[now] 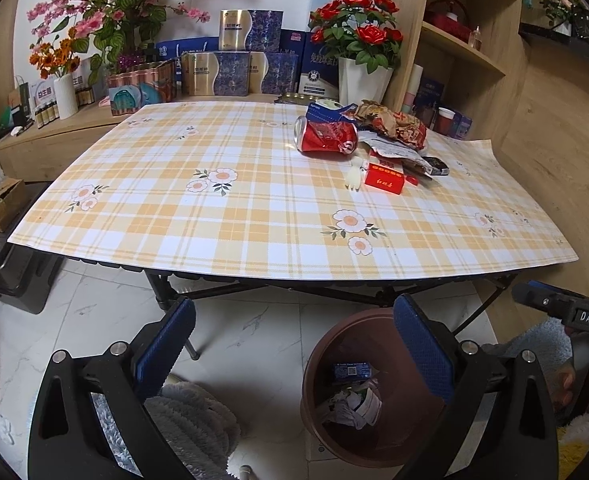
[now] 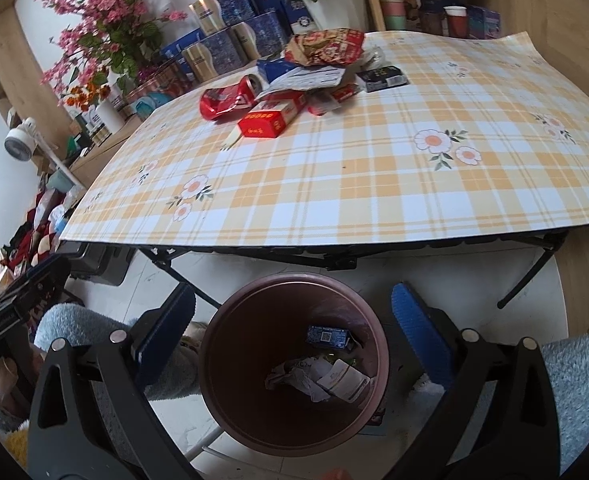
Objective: Collect trash
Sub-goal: 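Move both tools back toward the red can and remaining trash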
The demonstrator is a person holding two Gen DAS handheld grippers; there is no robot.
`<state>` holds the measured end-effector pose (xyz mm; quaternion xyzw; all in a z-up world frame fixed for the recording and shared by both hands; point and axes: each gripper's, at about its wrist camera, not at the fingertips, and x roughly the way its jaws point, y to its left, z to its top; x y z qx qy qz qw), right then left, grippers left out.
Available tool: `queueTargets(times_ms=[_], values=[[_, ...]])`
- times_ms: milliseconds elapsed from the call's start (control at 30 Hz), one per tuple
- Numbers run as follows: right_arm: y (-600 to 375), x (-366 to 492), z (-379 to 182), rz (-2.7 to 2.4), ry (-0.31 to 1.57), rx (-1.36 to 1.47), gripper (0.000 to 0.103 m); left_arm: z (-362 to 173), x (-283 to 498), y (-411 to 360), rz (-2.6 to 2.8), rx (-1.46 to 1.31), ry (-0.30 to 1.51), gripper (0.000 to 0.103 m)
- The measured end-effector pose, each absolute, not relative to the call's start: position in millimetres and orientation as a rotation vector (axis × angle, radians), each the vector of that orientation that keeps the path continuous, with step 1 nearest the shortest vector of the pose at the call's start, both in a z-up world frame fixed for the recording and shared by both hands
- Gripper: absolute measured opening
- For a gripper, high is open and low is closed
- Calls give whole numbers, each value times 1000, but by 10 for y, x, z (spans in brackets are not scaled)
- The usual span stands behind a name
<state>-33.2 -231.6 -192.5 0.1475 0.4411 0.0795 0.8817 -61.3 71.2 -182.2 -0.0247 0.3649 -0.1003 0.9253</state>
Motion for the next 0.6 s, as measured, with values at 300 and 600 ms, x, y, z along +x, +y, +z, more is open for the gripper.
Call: queueTargets(times_ms=[300, 600], values=[[-2618, -265, -1868, 96, 877, 353, 97, -1792, -525, 707, -210, -51, 751, 97], [-2940, -89, -1731, 49, 814, 322, 97, -1544, -219, 399, -315, 50, 629, 97]])
